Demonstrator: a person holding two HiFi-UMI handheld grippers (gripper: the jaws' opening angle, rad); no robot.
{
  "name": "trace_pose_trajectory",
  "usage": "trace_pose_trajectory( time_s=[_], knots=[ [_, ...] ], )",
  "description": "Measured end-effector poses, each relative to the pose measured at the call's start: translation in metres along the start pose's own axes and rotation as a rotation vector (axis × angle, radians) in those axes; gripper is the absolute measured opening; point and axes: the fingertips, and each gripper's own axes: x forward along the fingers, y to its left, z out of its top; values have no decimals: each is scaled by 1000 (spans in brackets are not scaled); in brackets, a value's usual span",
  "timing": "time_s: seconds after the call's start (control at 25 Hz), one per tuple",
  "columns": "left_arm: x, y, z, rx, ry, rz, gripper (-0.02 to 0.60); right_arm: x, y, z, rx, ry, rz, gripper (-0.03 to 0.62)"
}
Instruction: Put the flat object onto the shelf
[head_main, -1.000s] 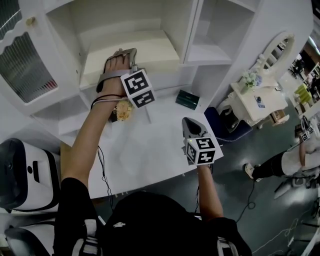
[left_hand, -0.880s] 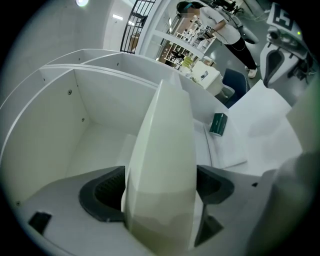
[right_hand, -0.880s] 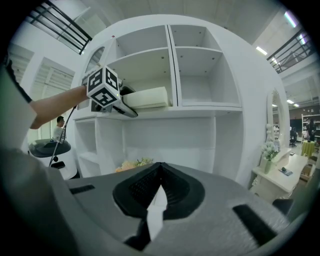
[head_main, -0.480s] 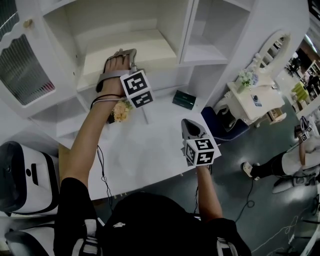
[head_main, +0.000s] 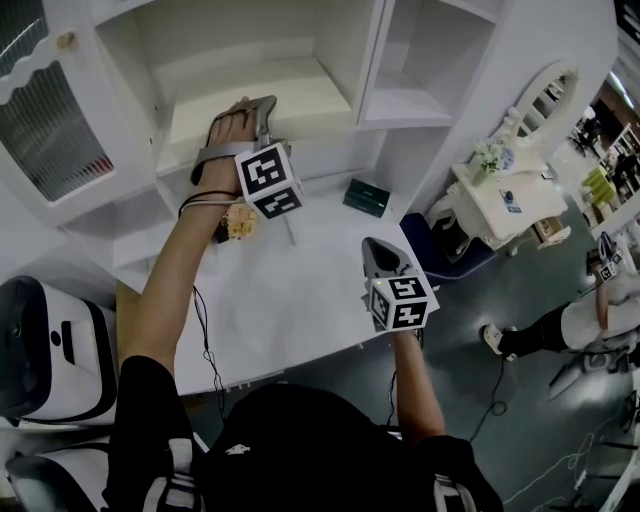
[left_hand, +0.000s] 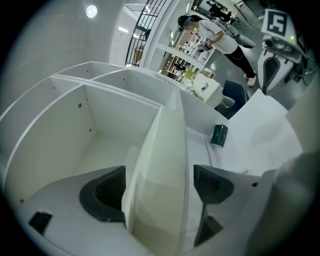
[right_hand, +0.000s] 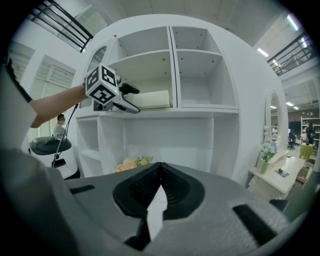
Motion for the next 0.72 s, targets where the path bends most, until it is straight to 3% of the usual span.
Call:
trace_pose_trajectory(
  time_s=[0.2,0.52,0.72],
  knots=[
    [-26,-5,9,-41,-55,9,393,-11,5,0,-14,-1,16,0],
    [-72,0,21,-192,-153,115,391,-28,17,6,-48,-9,60,-1],
    [-106,-2,21,-330,-190,143,371,-43,27,11,-78,-34,88,0]
  ],
)
